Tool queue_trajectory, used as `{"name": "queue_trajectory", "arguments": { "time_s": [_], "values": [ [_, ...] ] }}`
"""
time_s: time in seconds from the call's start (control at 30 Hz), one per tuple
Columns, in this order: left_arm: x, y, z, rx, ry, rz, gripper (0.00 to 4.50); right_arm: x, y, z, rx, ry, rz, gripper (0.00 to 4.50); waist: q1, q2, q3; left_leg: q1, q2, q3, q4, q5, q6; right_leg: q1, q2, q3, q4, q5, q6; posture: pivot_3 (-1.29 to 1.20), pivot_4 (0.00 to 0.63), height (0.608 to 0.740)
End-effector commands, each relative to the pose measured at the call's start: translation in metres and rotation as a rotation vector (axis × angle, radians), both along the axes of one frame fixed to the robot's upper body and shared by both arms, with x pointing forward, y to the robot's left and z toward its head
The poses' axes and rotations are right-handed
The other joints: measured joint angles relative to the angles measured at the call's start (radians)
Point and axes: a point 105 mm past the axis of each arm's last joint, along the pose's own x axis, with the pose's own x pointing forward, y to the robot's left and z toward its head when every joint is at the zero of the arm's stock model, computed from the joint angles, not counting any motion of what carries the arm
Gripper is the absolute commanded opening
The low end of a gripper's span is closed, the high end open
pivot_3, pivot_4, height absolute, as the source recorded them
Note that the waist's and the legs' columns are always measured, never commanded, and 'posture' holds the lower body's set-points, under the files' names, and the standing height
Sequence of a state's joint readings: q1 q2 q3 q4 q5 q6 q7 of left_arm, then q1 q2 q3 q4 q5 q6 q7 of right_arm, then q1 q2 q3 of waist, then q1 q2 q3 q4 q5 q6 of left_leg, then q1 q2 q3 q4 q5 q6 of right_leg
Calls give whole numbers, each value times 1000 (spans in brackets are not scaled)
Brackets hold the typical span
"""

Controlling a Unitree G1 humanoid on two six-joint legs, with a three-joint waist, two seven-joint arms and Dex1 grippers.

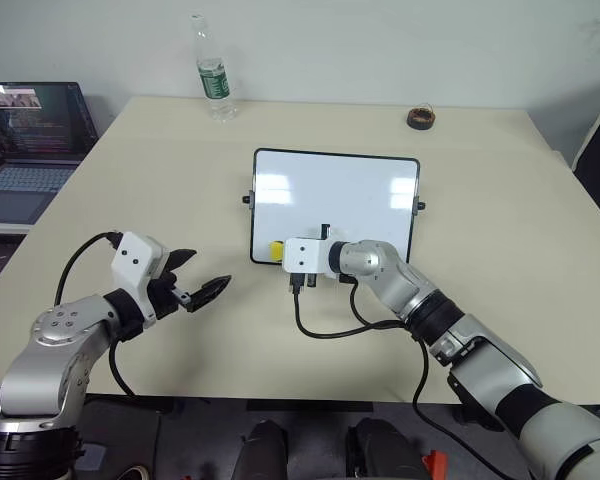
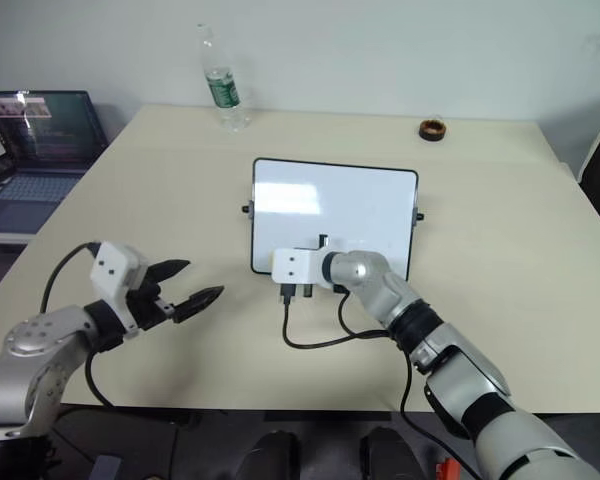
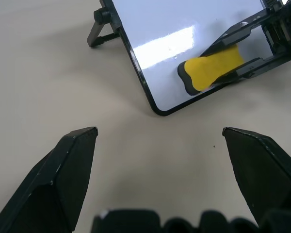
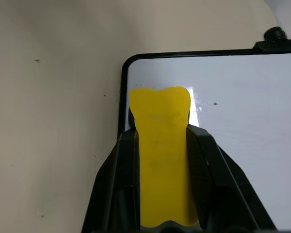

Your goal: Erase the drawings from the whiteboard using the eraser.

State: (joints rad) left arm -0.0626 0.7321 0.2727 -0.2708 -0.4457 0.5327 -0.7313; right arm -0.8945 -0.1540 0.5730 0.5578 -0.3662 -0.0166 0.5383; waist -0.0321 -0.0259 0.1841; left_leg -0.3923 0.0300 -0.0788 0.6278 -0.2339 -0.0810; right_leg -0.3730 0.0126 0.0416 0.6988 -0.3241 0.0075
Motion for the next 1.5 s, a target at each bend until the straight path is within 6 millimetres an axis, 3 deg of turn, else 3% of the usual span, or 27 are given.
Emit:
{"name": "queue_trajectory", "arguments": {
  "time_s": [0.03,0.27,0.4,0.5,0.57,0.73,0.93,1.0,1.1,1.2,1.27,1.37,1.5],
  "values": [
    [1,-4,12,16,-49,-23,4500,31,-23,38,137,-99,-175,979,0,0,0,0,0,0,0,0,0,0,0,0,0,0,0,0,150,740],
    [2,-9,10,11,-45,-37,4500,21,2,36,119,-82,-97,978,-3,0,0,-1,0,1,-1,0,0,-1,0,1,-1,0,0,0,150,740],
    [3,-9,10,11,-44,-42,4500,0,12,1,-28,35,21,978,-14,0,0,-1,0,1,-1,0,0,-1,0,1,-1,0,0,0,150,740],
    [3,-9,10,12,-42,-42,4500,-5,8,-10,-75,72,42,978,-18,0,0,-1,0,1,-1,0,0,-1,0,1,-1,0,0,0,150,740],
    [3,-9,10,11,-42,-43,4500,0,5,-4,-47,50,14,978,-18,0,0,-1,0,1,-1,0,0,-1,0,1,-1,0,0,0,150,740],
    [3,-13,11,8,-48,-56,4500,14,-11,37,132,-52,-85,977,-11,0,0,-2,0,0,0,0,0,-1,0,0,-1,0,0,0,150,740],
    [3,-37,21,35,-75,-175,4500,-8,-57,83,391,-57,-164,977,7,0,0,-8,1,-1,0,0,0,-5,-2,-1,-3,-1,1,0,150,740],
    [2,-60,25,44,-88,-272,4500,-21,-88,96,526,-28,-247,977,3,1,1,-9,0,0,-1,0,0,-6,-2,0,-3,-1,1,0,150,740],
    [-1,-87,31,49,-101,-404,4500,-38,-128,101,633,7,-380,977,4,1,1,-10,0,0,-1,0,0,-7,-2,0,-3,-1,1,0,150,740],
    [1,-123,39,36,-132,-552,4500,-58,-184,91,712,52,-605,977,10,1,1,-9,-1,0,0,0,0,-6,-1,0,-2,-1,1,0,150,740],
    [4,-144,42,20,-143,-639,4500,-70,-209,81,748,90,-725,977,11,1,1,-9,-3,0,0,0,0,-5,0,0,-2,-1,1,0,150,740],
    [10,-165,40,38,-143,-742,4500,-79,-230,63,757,144,-863,977,-1,2,1,-8,-4,1,1,0,0,-5,2,1,-2,-1,1,0,150,740],
    [16,-189,40,29,-143,-861,4500,-77,-248,34,815,232,-1042,977,-24,3,1,-6,-2,5,0,0,0,-6,4,2,0,-1,1,0,150,740]
  ]
}}
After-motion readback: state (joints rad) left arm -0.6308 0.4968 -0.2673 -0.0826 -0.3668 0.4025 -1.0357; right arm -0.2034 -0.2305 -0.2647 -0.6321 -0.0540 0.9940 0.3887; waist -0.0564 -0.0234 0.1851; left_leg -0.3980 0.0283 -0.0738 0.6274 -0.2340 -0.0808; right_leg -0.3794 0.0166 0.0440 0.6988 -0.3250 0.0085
